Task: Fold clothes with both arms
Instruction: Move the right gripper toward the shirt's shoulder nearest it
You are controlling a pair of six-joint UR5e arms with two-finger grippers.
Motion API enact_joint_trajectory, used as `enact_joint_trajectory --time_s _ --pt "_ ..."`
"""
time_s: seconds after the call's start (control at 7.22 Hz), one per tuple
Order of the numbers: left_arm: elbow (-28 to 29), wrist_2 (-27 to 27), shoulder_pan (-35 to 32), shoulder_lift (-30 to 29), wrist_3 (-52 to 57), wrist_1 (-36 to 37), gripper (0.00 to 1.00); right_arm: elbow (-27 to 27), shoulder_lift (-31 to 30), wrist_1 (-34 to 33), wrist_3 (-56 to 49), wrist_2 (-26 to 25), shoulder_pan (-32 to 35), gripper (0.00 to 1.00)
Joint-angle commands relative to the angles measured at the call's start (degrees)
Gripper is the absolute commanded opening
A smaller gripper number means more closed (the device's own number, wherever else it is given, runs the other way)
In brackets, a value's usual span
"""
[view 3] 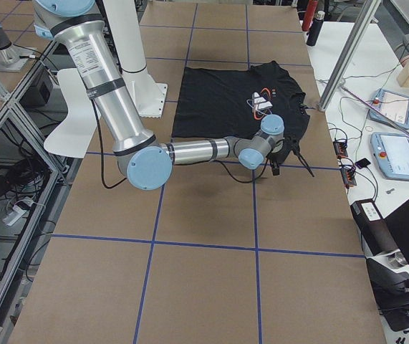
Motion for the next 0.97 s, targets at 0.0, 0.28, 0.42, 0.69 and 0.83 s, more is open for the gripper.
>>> enact_joint_trajectory --time_s 0.0,0.28,0.42,0.69,0.83 --pt "0.0 0.0 0.0 0.0 -0.2 -0.1 1.00 -2.5 3.6 0.2 4.7 -1.4 -0.4 1.00" --pt "0.0 0.1 0.0 0.1 -0.4 -0.1 1.00 -3.2 4.8 0.4 9.5 -1.4 -0.5 0.99" --pt "-0.1 -0.1 -0.1 0.2 -0.4 -0.1 1.00 -4.1 5.2 0.5 11.8 -3.2 -0.9 0.98" --pt "-0.1 0.0 0.0 0.2 -0.4 -0.1 1.00 -6.2 6.0 0.6 11.8 -6.3 -1.3 0.97" --pt "-0.1 0.1 0.0 0.2 -0.4 -0.2 1.00 -6.8 6.0 0.5 11.8 -6.5 -2.3 0.92"
